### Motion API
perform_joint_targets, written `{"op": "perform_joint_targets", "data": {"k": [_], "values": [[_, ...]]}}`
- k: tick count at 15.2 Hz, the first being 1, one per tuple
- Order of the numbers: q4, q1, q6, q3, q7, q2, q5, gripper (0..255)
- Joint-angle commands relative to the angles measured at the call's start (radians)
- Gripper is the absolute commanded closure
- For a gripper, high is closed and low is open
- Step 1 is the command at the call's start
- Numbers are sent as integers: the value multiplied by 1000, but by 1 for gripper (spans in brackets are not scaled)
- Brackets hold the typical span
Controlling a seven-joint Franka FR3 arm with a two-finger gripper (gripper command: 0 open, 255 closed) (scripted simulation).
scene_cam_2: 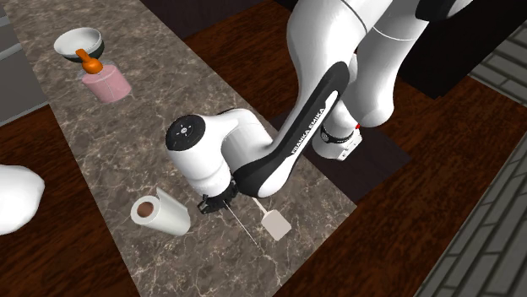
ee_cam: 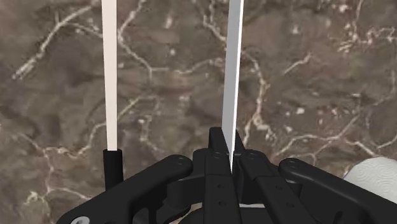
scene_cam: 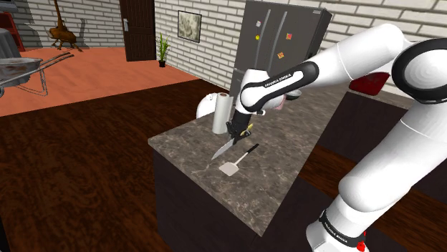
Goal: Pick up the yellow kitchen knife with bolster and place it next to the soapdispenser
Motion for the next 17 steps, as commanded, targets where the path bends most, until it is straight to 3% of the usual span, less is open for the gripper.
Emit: {"op": "perform_joint_targets", "data": {"k": [1, 17], "values": [[11, -2, -30, -2, -4, -19, 5, 255], [127, -5, -254, -18, -6, -130, 23, 255]]}}
